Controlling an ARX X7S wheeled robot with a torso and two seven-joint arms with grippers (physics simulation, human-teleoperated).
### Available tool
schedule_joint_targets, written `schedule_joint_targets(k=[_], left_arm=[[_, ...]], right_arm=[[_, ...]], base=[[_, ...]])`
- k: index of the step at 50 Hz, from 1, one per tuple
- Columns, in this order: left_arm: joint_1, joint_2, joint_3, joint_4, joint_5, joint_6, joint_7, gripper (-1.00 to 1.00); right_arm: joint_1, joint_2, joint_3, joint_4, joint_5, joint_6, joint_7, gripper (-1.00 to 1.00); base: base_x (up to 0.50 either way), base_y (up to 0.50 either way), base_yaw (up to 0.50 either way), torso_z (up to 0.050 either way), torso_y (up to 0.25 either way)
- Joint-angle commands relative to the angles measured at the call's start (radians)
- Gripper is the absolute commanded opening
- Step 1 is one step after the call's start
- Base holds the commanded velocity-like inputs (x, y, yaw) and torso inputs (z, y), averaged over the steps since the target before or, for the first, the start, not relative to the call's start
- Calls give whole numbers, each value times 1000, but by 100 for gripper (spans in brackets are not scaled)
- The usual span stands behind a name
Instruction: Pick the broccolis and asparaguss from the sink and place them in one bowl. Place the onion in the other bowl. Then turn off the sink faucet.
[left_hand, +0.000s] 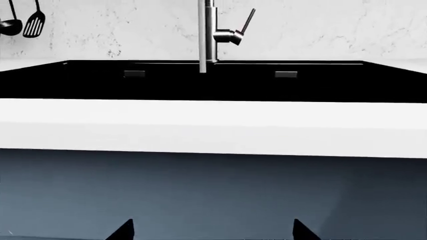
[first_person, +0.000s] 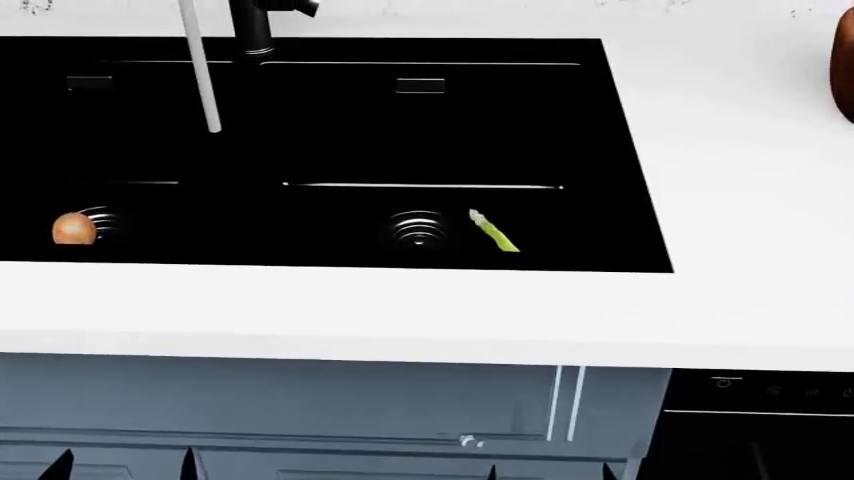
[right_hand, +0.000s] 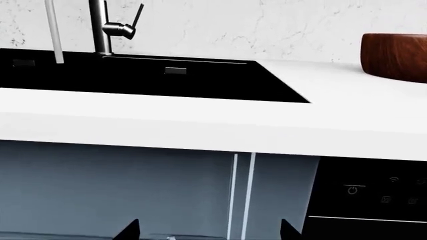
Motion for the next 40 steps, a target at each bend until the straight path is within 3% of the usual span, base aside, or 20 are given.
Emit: schedule_joint_targets(k=[1,13,14,19,23,29,40], left_arm=[[7,-9,7,18,-17,3,-13,100],[5,-18,20,20,-32,5,-14,100],[6,-25,10,34,-17,44,-27,100],[-31,-49,-14,267,-118,-297,-69,100],[-70,-64,-18,418,-164,-469,-99,100],[-146,-100,-9,548,-192,-638,-121,100],[-412,-175,-36,644,-282,-985,-121,100]], right_arm=[[1,9,-12,-1,7,2,12,100],[8,15,-24,4,22,10,17,100],[14,12,-25,-4,9,69,40,100],[67,1,9,-140,73,275,69,100],[122,27,7,-324,95,460,81,100],[223,53,49,-508,174,709,89,100],[609,110,175,-645,354,1242,85,100]], base=[[0,0,0,0,0],[0,0,0,0,0],[0,0,0,0,0],[0,0,0,0,0],[0,0,0,0,0],[0,0,0,0,0],[0,0,0,0,0]])
